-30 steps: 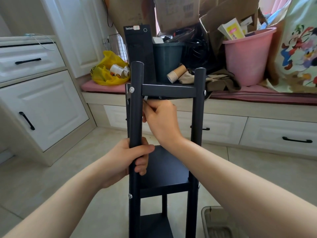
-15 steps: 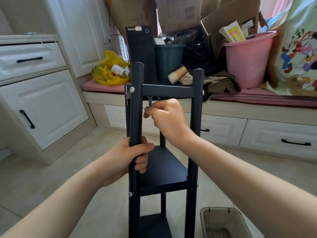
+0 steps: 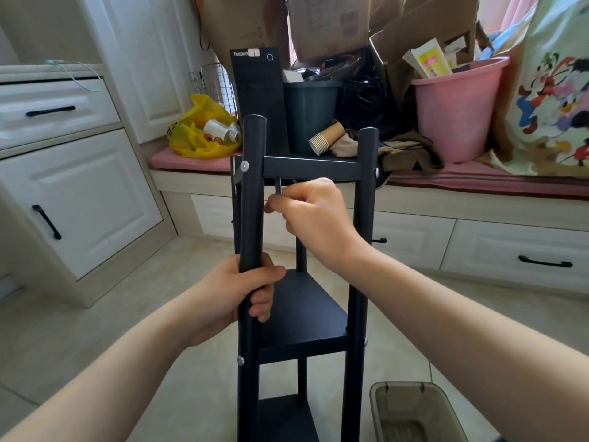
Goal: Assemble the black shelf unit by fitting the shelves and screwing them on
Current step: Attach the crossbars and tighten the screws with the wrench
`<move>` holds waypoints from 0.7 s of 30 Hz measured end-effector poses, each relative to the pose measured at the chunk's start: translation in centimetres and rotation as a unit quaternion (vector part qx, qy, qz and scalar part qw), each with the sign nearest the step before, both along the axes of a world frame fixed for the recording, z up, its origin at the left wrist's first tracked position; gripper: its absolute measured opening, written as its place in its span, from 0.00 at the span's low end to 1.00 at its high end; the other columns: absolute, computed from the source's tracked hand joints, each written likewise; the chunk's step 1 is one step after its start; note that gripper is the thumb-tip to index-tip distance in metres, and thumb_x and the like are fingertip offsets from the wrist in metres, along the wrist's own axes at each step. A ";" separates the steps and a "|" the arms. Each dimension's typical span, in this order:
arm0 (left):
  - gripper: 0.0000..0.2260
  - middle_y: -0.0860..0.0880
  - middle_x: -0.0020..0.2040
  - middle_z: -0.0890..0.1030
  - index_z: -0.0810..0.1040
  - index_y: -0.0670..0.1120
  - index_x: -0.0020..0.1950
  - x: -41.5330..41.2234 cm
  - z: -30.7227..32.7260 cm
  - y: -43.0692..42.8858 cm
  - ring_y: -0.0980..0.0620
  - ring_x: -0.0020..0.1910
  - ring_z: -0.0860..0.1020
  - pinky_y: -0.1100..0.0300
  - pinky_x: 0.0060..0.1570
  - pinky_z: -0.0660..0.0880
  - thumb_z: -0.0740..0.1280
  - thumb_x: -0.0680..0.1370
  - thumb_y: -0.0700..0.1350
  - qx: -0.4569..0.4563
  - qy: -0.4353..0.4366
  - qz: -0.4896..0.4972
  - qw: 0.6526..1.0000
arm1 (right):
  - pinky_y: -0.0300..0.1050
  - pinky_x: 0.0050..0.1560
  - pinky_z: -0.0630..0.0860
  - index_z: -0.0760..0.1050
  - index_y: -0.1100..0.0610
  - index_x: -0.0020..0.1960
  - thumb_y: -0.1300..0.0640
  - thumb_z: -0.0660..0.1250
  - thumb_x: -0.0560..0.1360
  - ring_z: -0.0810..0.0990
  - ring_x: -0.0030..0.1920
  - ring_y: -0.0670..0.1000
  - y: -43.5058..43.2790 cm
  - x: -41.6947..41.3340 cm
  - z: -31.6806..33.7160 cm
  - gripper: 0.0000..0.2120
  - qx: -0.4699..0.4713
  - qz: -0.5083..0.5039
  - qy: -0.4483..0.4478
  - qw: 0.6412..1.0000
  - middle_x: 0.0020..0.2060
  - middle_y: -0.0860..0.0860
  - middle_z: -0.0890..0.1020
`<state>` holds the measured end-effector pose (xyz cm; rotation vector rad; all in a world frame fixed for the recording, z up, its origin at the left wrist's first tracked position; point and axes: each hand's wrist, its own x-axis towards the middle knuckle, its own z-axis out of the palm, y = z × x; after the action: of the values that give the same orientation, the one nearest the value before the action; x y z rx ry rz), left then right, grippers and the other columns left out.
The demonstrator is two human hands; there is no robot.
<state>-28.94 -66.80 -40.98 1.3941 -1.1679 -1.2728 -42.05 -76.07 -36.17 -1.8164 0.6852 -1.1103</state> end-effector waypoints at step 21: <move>0.15 0.46 0.27 0.63 0.69 0.47 0.30 0.1 0.0 -0.1 0.49 0.25 0.64 0.57 0.30 0.71 0.71 0.72 0.47 0.001 -0.008 -0.026 1.000 | 0.30 0.36 0.73 0.78 0.53 0.35 0.60 0.67 0.80 0.77 0.29 0.38 -0.7 2.7 -1.8 0.14 -0.043 -0.069 -0.052 0.995 0.28 0.43 0.78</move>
<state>-28.87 -66.88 -40.97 1.3867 -1.2206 -1.3015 -39.31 -76.74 -37.99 -1.7905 0.7194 -1.3347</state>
